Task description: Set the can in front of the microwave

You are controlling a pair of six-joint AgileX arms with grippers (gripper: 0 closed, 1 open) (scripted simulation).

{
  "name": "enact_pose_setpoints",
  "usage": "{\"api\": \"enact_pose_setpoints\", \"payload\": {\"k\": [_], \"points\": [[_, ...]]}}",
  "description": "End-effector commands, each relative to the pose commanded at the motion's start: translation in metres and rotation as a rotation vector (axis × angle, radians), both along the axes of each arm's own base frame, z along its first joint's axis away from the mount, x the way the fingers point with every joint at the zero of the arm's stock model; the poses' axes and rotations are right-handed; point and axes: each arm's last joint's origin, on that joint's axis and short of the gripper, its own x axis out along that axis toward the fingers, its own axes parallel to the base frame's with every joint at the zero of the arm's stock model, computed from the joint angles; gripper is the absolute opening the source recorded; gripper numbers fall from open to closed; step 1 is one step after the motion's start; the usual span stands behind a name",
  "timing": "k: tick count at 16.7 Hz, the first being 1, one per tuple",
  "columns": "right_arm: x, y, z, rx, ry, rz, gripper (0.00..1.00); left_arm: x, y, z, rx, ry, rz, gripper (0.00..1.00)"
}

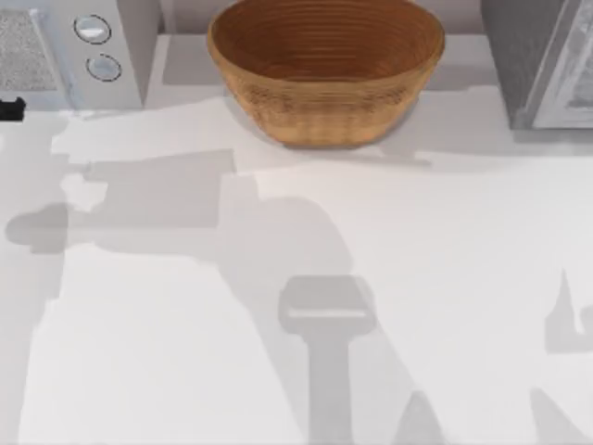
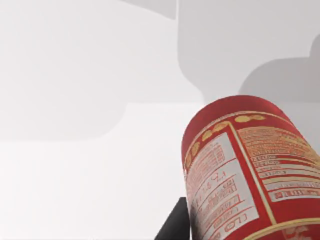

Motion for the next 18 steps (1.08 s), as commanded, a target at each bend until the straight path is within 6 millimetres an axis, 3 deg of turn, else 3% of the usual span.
{"api": "enact_pose_setpoints", "payload": {"k": [8,18], "points": [[0.0,0.0,0.0,0.0,0.0,0.0,1.0,-0.0008,0.0011,-0.0062,-0.001,-0.006,0.004,0.0],[0.0,0.0,0.0,0.0,0.0,0.0,1.0,-0.0008,0.0011,-0.0062,-0.001,-0.006,0.004,0.75]]}}
